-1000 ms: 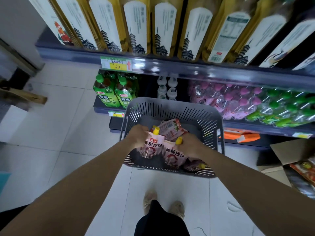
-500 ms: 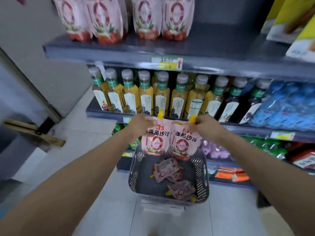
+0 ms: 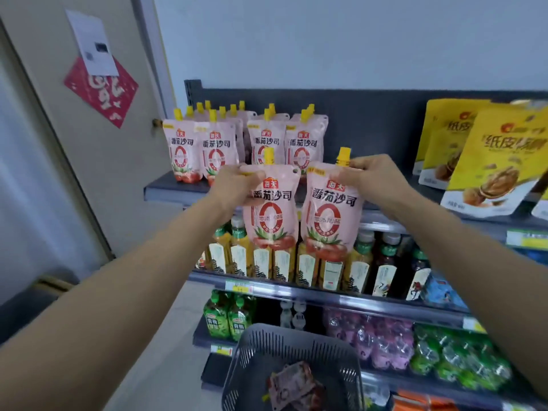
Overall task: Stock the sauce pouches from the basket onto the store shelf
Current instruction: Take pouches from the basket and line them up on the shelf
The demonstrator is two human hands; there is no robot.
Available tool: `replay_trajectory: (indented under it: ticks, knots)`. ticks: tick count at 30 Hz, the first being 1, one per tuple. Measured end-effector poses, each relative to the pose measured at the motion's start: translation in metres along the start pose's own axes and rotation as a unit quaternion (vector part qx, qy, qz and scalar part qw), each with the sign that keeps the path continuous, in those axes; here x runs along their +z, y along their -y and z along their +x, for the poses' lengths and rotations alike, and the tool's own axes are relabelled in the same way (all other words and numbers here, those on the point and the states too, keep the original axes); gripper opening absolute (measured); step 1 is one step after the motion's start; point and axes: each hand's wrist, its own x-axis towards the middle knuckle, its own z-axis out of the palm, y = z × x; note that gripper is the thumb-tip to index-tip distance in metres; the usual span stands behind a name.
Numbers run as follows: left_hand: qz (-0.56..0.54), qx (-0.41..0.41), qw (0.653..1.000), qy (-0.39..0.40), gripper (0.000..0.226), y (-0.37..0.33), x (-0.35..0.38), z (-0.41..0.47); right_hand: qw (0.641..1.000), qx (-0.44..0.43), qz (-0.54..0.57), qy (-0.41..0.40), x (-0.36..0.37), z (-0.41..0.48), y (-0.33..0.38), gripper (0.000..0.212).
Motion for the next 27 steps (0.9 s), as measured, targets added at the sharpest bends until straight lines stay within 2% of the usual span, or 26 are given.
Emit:
replay_trajectory:
  ticks: [9, 12, 15, 18, 21, 27]
  knots:
    - [0.024, 0.072, 0.996, -0.045, 0.017, -0.053, -0.013, 0.063, 0.997, -0.059, 0.019, -0.047, 0.002, 0.068, 0.038, 0.007]
    - [0.026, 0.07, 0.996, -0.041, 0.018, -0.051, -0.016, 0.092, 0.997, -0.053, 0.003, -0.049, 0.008, 0.096, 0.038, 0.006]
    - [0.047, 0.063, 0.996, -0.03, 0.007, -0.041, -0.017, 0.119, 0.998, -0.043, -0.013, -0.033, 0.016, 0.119, 0.036, 0.004]
    - [0.063, 0.055, 0.996, -0.023, 0.024, -0.031, -0.016, 0.141, 0.999, -0.047, 0.017, -0.011, 0.023, 0.141, 0.027, 0.015]
    - [0.064, 0.049, 0.997, -0.009, 0.01, -0.02, -0.015, 0.156, 0.999, -0.044, 0.003, 0.009, 0.031, 0.162, 0.013, 0.013]
    - [0.059, 0.01, 0.998, 0.003, 0.018, -0.004, -0.019, 0.183, 0.999, -0.019, 0.002, 0.034, 0.037, 0.188, -0.009, 0.017]
